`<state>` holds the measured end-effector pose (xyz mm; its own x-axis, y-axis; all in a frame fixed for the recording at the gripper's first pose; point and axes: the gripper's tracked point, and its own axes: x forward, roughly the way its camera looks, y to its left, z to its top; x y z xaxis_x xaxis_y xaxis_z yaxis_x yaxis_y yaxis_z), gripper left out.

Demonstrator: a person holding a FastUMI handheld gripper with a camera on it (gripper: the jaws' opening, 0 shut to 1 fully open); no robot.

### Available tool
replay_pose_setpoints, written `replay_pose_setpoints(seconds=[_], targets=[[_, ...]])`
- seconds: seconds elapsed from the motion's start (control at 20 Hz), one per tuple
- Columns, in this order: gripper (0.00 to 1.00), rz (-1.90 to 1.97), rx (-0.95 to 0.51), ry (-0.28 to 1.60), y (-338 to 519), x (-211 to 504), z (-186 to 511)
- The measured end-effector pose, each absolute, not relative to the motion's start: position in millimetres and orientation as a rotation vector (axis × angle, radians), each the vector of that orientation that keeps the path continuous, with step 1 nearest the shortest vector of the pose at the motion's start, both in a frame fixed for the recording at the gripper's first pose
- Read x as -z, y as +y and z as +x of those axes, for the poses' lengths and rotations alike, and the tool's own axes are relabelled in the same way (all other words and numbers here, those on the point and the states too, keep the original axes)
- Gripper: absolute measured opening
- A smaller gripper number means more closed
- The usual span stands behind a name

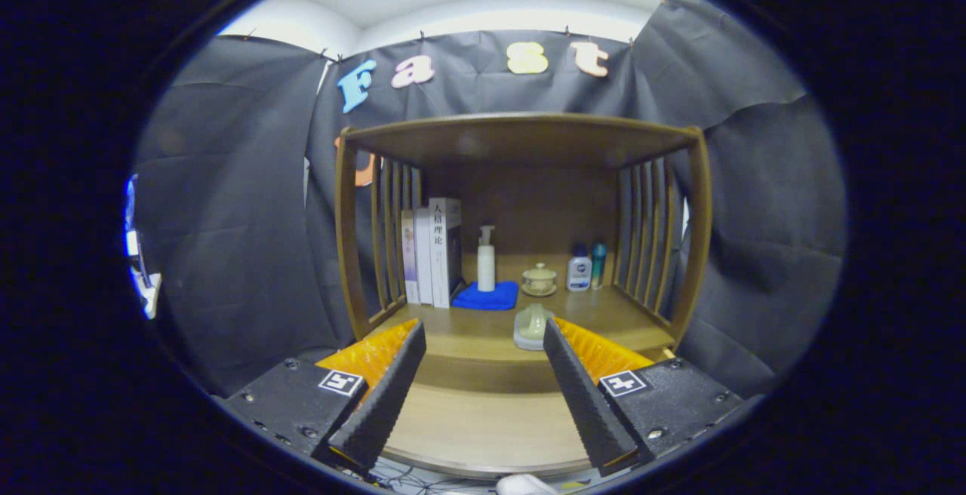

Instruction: Pull open the drawer, take out the items inside it, and place them on the countertop above the cabinet.

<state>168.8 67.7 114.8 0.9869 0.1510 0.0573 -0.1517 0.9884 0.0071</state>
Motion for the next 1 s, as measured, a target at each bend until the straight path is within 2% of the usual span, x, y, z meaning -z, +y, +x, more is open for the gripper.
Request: replay_pose_setpoints(seconds=[0.2, 0.55, 1.0], targets=[[0.99, 0.017, -0.127, -0.104, 57.2, -100.5, 122.2], [0.99, -0.002, -0.059, -0.129, 28.6, -33.1, 62.5], [1.00, 0.062, -0.044, 0.048, 9.4, 87.4, 58.4]])
